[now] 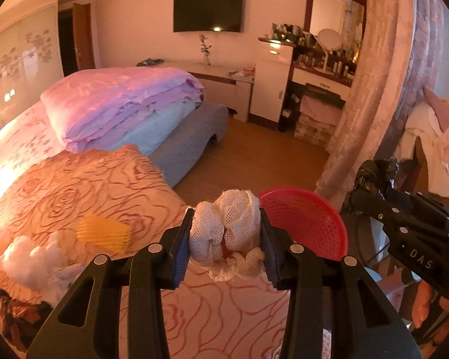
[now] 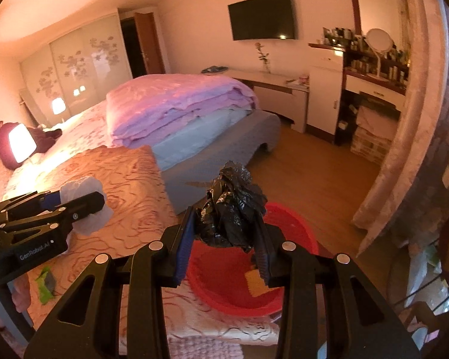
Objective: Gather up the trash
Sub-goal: 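Carry the white net and black bag to the wastebasket with both tools, then open both tools over the red wastebasket to drop the net and bag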
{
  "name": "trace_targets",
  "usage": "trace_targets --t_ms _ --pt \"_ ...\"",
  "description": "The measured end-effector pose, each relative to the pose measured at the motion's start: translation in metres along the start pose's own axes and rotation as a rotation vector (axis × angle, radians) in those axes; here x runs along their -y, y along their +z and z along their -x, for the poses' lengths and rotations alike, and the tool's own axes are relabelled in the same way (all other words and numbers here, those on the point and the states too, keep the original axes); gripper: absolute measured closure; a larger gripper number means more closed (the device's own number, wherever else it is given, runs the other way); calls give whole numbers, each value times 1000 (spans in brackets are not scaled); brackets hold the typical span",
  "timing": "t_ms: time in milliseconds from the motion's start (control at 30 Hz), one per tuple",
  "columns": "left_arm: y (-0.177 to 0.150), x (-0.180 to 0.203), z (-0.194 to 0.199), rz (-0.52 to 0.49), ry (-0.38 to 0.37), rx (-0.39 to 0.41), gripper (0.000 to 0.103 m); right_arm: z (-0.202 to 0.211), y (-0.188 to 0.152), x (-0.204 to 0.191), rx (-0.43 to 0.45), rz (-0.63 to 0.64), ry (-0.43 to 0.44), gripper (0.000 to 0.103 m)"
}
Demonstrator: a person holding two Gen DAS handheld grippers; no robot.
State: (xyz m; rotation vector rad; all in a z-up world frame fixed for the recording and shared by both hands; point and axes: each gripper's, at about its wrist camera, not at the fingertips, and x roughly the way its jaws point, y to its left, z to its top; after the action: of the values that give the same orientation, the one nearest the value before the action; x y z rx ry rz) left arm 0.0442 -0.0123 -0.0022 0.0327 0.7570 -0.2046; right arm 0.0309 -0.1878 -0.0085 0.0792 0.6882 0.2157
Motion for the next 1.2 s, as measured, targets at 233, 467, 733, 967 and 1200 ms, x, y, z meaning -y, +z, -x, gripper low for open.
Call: trace_targets --t_ms 233,467,733,967,1200 --pt "-1 21 -34 -33 -30 -51 64 -19 -7 29 -35 -52 -39 67" --pt "-7 38 -68 -63 -51 -116 64 -43 -21 47 -100 -91 -56 67" --pt "-17 39 -99 -57 -95 -191 58 -68 -28 54 -151 -110 -49 66" --pt "-20 45 -109 -65 -97 -204 42 -81 -37 60 -193 -128 -52 48" --pt "-20 47 -106 -89 -86 -197 34 -81 -40 66 -190 -150 -63 40"
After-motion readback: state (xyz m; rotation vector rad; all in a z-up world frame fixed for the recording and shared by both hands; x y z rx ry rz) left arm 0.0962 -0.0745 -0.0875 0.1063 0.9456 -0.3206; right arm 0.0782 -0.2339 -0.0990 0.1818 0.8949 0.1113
